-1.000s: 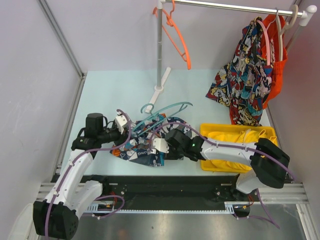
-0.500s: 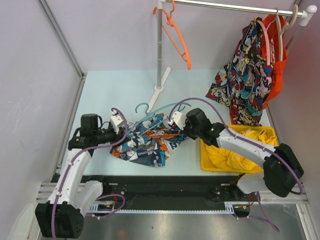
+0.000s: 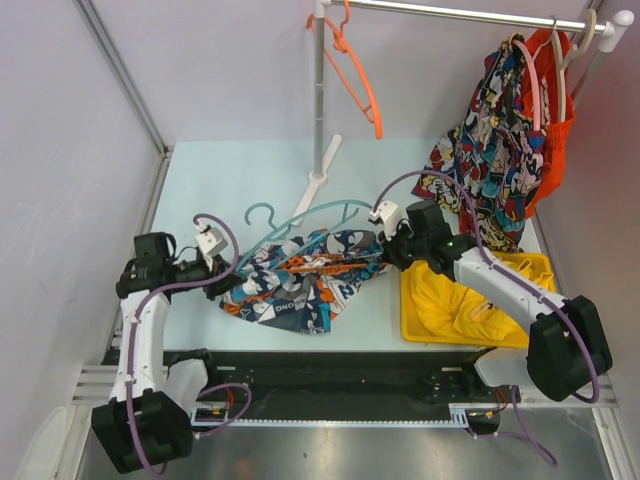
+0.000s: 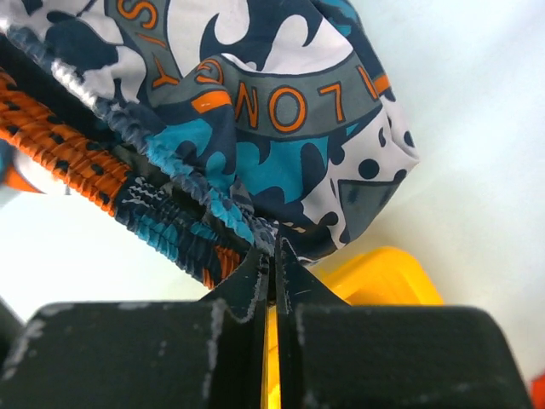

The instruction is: Place the shorts on the hanger

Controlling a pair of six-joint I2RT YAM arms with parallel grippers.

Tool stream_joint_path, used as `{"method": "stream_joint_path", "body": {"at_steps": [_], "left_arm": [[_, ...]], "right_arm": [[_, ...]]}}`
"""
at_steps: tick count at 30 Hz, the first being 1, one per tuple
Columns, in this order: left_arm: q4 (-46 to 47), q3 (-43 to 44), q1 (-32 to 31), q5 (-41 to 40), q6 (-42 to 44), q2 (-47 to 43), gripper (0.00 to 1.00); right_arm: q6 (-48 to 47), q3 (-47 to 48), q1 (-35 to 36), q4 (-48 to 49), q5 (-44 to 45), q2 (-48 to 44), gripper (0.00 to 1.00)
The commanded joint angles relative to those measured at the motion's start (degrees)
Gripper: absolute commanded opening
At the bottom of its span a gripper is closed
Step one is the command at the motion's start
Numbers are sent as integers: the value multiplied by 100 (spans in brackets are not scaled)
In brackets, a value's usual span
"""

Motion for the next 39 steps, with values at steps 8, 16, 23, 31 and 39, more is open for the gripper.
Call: {"method": "stream_joint_path", "body": {"at_steps": [8, 16, 23, 31, 39], "left_arm": [[-2320, 555, 604, -214, 3770, 325, 0], [-1900, 643, 595, -1189, 3886, 360, 0], [-1294, 573, 305, -2015, 3482, 352, 0], [-652, 529, -345, -2280, 2665, 229, 0], [-563, 643, -504, -2043, 2426, 325, 1]], "right_arm": [[455, 289, -1073, -554, -445, 285, 0], [385, 596, -1153, -729, -472, 144, 0], [315, 878, -960, -1045, -393, -84, 0], [350, 1282, -90, -1186, 11, -251, 0], [192, 1835, 297, -1529, -102, -216, 72]]}}
